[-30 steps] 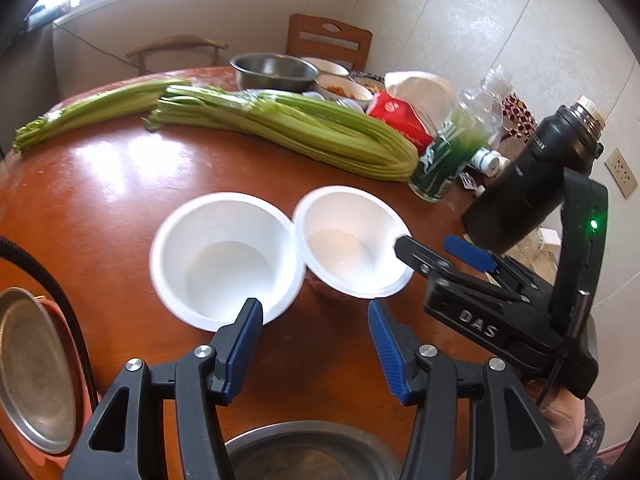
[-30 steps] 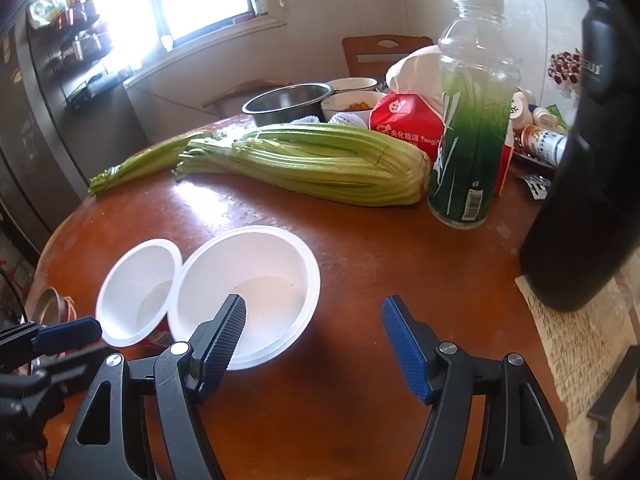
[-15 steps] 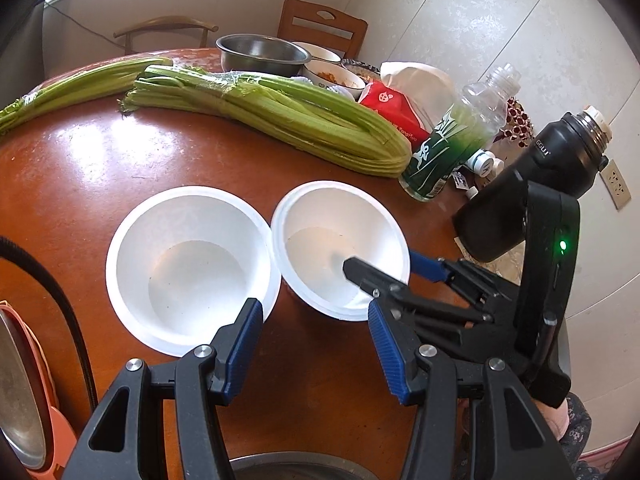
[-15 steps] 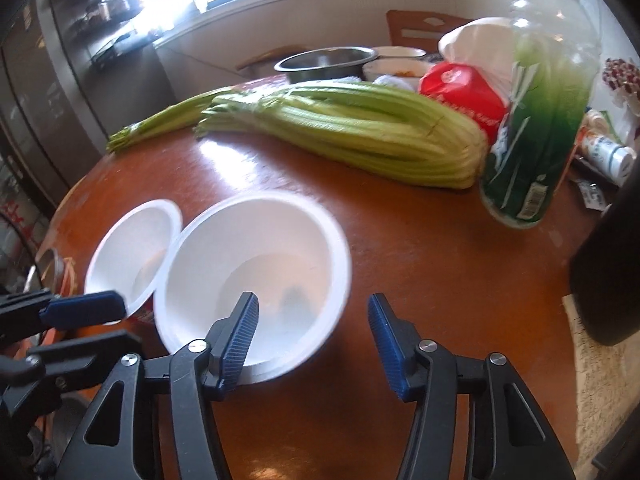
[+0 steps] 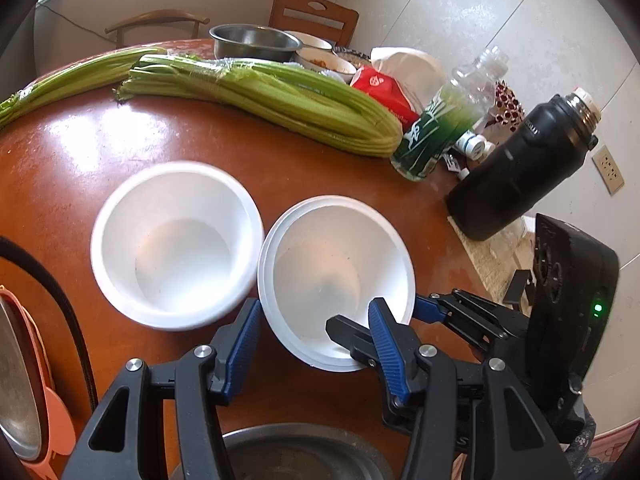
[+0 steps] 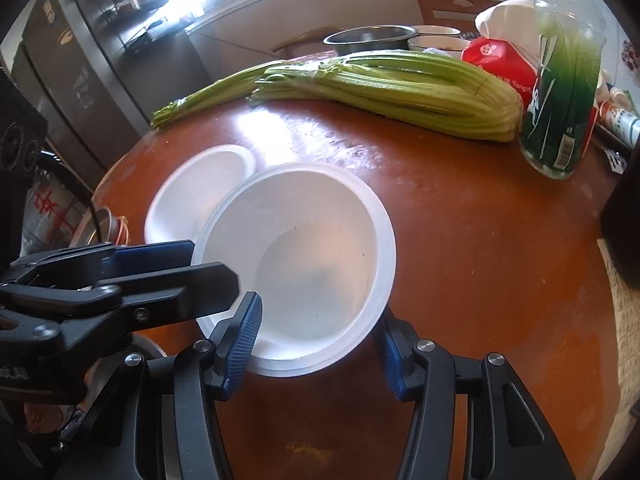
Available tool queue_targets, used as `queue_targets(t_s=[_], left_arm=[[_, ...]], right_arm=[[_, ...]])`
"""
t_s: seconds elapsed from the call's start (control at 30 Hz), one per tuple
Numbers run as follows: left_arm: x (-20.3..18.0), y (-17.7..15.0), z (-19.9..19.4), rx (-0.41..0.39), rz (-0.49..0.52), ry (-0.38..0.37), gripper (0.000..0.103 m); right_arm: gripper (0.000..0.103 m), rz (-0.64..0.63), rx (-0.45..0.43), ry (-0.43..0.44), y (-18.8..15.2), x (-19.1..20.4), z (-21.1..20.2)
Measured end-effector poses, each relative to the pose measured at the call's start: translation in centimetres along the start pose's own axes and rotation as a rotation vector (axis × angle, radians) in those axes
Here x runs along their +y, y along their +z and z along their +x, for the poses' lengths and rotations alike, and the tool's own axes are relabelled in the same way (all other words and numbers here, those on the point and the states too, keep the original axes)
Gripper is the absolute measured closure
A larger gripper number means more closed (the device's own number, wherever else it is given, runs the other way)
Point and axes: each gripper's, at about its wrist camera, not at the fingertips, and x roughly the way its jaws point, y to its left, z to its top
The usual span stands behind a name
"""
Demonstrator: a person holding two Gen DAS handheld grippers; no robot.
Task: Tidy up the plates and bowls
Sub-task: 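Lift the white paper cup with the left gripper over the silver bowl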
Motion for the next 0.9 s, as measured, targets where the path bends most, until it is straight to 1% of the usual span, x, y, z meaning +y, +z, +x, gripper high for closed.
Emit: queue_targets(t_s=[0.17,0.33,0.47,0.9], left_arm=[[0.3,-0.6,0.3,0.019,-0.015,-0.005,0.048],[0.1,-0.8,0.4,0.021,-0.006,-0.009,0.048],[-0.5,-0.8,-0.5,-0.011,0.006,-0.025,0.048],[-1.8,-2.0,-3.7,-0.068,0.042,-0.006,0.048]], right_arm=[[0.046,-0.006,-0.005,0.013,-0.9,0.6,-0.7],[0.046,-0.009,-0.024,-0.008,-1.3,0.8,-1.5],[0.046,-0.010,-0.046,-0.012,-1.3,1.1,-2.4],[0.046,-0.033,-0.086,-0.017,-1.9,2.8,-4.7]])
